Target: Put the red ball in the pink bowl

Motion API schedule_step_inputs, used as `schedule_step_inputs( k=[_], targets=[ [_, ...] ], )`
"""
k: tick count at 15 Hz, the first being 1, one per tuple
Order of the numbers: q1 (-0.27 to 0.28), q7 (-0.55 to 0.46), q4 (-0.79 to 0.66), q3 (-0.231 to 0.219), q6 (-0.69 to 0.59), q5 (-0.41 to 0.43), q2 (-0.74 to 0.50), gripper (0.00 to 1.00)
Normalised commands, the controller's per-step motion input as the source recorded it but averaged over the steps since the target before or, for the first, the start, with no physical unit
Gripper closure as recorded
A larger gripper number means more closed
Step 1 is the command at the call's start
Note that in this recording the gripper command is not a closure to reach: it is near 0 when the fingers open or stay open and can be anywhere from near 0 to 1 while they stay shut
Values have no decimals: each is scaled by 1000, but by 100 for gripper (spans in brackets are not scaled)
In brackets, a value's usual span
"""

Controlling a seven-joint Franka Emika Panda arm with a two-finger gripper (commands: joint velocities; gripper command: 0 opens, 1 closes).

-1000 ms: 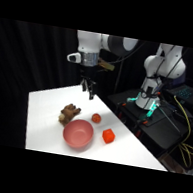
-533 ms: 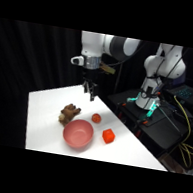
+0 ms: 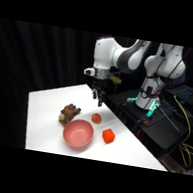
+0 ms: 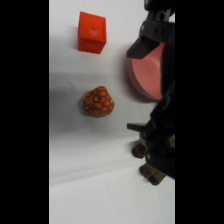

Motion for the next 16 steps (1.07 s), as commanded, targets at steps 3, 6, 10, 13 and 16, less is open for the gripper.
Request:
schedule_step_inputs(
  k=[3,6,10,13,16],
  targets=[
    [16,-148,-231,21,496,210,39,0],
    [46,-112,-62,73,452,192,250,0],
    [45,-6,129,105,354,97,396,0],
    [16,59,214,49,222,-23,360,0],
    [0,71,204,7,163,-69,302,0]
  ],
)
